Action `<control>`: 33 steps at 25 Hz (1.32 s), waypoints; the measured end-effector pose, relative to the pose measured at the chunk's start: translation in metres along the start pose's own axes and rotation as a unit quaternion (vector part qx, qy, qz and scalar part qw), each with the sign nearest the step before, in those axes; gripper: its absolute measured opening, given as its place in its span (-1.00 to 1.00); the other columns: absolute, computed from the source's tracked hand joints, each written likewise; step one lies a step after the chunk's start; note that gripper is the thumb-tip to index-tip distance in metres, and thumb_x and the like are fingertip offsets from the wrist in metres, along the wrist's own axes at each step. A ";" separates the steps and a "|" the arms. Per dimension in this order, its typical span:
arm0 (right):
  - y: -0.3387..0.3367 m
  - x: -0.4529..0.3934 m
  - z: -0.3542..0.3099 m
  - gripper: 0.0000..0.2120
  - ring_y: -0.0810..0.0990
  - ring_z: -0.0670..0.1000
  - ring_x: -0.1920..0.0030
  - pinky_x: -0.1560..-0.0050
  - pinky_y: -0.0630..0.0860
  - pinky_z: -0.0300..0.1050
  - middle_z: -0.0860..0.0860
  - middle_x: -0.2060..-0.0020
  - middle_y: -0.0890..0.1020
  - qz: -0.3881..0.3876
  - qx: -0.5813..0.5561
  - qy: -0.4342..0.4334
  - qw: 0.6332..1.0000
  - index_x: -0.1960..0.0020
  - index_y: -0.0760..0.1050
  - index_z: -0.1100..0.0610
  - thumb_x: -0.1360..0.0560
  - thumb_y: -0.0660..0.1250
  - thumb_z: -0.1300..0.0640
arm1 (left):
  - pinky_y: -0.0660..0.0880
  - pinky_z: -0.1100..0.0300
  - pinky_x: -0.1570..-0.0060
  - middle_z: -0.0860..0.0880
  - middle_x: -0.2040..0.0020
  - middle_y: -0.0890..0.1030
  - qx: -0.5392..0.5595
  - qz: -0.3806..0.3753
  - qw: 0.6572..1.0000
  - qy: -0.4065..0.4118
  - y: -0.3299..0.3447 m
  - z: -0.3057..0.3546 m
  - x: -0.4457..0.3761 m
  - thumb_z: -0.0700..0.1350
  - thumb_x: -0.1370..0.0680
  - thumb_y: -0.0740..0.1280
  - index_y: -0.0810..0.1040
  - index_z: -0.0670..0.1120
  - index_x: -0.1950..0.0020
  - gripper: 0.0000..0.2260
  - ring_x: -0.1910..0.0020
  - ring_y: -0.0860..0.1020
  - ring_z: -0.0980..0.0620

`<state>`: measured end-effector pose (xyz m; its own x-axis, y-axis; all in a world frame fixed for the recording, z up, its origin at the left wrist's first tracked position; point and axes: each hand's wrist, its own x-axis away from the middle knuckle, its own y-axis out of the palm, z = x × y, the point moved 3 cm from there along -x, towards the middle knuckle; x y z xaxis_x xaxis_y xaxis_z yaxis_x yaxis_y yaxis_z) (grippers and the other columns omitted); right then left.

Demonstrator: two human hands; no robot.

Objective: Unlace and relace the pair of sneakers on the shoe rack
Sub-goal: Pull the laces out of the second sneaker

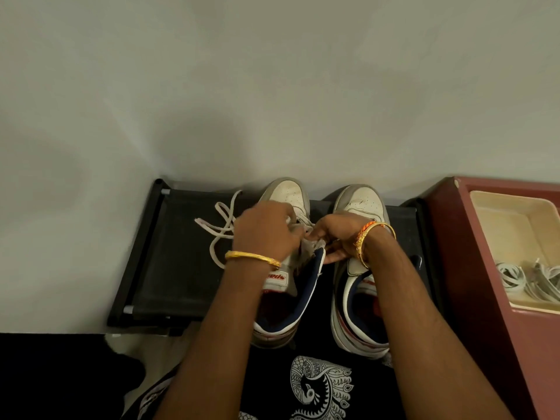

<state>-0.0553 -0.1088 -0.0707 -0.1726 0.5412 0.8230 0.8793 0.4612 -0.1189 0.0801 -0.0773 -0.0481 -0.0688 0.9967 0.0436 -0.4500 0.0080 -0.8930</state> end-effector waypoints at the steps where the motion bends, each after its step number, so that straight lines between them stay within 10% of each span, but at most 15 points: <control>1: 0.000 0.000 0.000 -0.91 0.55 0.03 0.34 0.55 0.50 -0.24 0.10 0.32 0.51 0.001 0.001 0.000 1.000 0.17 0.45 0.23 -0.50 0.28 0.34 | 0.42 0.19 0.01 0.01 -0.09 0.59 -0.082 -0.031 0.996 0.019 0.010 0.004 0.001 0.03 -0.57 0.24 0.56 0.02 -0.17 -0.77 -0.07 0.54 0.03; 6: -0.001 0.002 0.000 -0.91 0.54 0.03 0.33 0.55 0.52 -0.23 0.10 0.32 0.51 0.004 -0.002 -0.001 1.000 0.18 0.45 0.23 -0.50 0.28 0.34 | 0.49 0.16 0.02 -0.03 -0.10 0.62 -0.080 0.011 0.997 0.011 0.009 0.006 -0.003 -0.02 -0.59 0.24 0.60 0.01 -0.15 -0.79 -0.04 0.57 -0.01; 12: -0.001 0.003 0.000 -0.94 0.54 0.02 0.32 0.55 0.51 -0.25 0.09 0.32 0.51 -0.005 -0.008 -0.002 1.000 0.14 0.47 0.23 -0.50 0.27 0.33 | 0.45 0.37 0.12 0.01 0.12 0.60 0.298 0.178 0.937 -0.023 -0.013 -0.008 -0.005 -0.20 -0.52 0.34 0.62 -0.09 0.08 -0.93 0.15 0.51 0.15; 15: -0.003 0.003 0.000 -0.95 0.54 0.02 0.31 0.55 0.51 -0.24 0.09 0.32 0.51 -0.007 -0.013 -0.001 1.000 0.13 0.46 0.23 -0.50 0.28 0.33 | 0.53 0.22 0.04 0.09 0.18 0.59 0.454 0.277 0.845 -0.063 -0.030 -0.014 -0.002 -0.23 -0.54 0.31 0.56 0.00 0.15 -0.85 0.12 0.58 0.12; 17: -0.002 0.004 0.000 -0.97 0.54 0.02 0.32 0.55 0.51 -0.24 0.10 0.32 0.51 -0.007 -0.017 0.001 1.000 0.11 0.46 0.24 -0.49 0.29 0.34 | 0.58 0.09 0.04 0.05 0.16 0.59 0.636 0.297 0.702 -0.119 -0.038 -0.019 -0.002 -0.22 -0.59 0.23 0.51 -0.04 0.14 -0.84 0.11 0.63 0.06; 20: -0.003 0.004 0.001 -0.95 0.54 0.02 0.34 0.56 0.50 -0.24 0.10 0.34 0.51 -0.005 -0.020 0.001 1.000 0.13 0.46 0.24 -0.49 0.28 0.34 | 0.49 0.25 0.45 -0.02 0.22 0.48 0.759 0.258 0.579 -0.149 -0.041 -0.018 -0.005 -0.22 -0.63 0.12 0.43 -0.11 0.15 -0.81 0.49 0.49 0.13; 22: -0.003 0.003 0.001 -0.93 0.54 0.01 0.35 0.56 0.50 -0.25 0.10 0.34 0.51 -0.005 -0.017 -0.001 1.000 0.16 0.46 0.24 -0.50 0.28 0.34 | 0.27 0.31 0.58 0.01 0.27 0.41 0.718 0.228 0.639 -0.155 -0.039 -0.018 -0.009 -0.24 -0.62 0.11 0.42 -0.10 0.18 -0.80 0.56 0.28 0.17; 26: -0.002 0.003 0.000 -0.91 0.56 -0.01 0.46 0.55 0.50 -0.25 0.07 0.45 0.54 -0.003 -0.019 -0.004 1.000 0.18 0.46 0.23 -0.50 0.28 0.34 | 0.44 0.23 0.16 0.00 0.10 0.57 0.234 0.035 0.967 -0.096 -0.022 -0.007 -0.014 -0.06 -0.57 0.27 0.56 -0.06 -0.01 -0.88 0.19 0.50 0.10; 29: 0.000 0.002 -0.001 -0.88 0.56 -0.05 0.55 0.55 0.50 -0.25 0.03 0.56 0.55 -0.001 -0.009 -0.001 1.000 0.20 0.47 0.22 -0.50 0.27 0.33 | 0.45 0.15 0.02 -0.02 -0.13 0.60 -0.071 -0.082 0.994 -0.029 0.011 0.007 -0.005 0.01 -0.57 0.26 0.57 0.02 -0.20 -0.76 -0.08 0.54 -0.04; 33: -0.002 0.001 0.000 -0.91 0.55 -0.04 0.51 0.54 0.50 -0.25 0.06 0.46 0.54 0.005 -0.009 0.005 1.000 0.19 0.47 0.22 -0.49 0.30 0.32 | 0.50 0.11 -0.03 -0.05 -0.14 0.61 -0.075 -0.039 0.995 -0.050 0.009 0.009 -0.007 -0.04 -0.58 0.25 0.58 0.04 -0.23 -0.75 -0.08 0.56 -0.07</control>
<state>-0.0572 -0.1092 -0.0690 -0.1591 0.5393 0.8270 0.8885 0.4434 -0.1181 0.0687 -0.0849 -0.0520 -0.1304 0.9796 0.1526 -0.3191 0.1043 -0.9419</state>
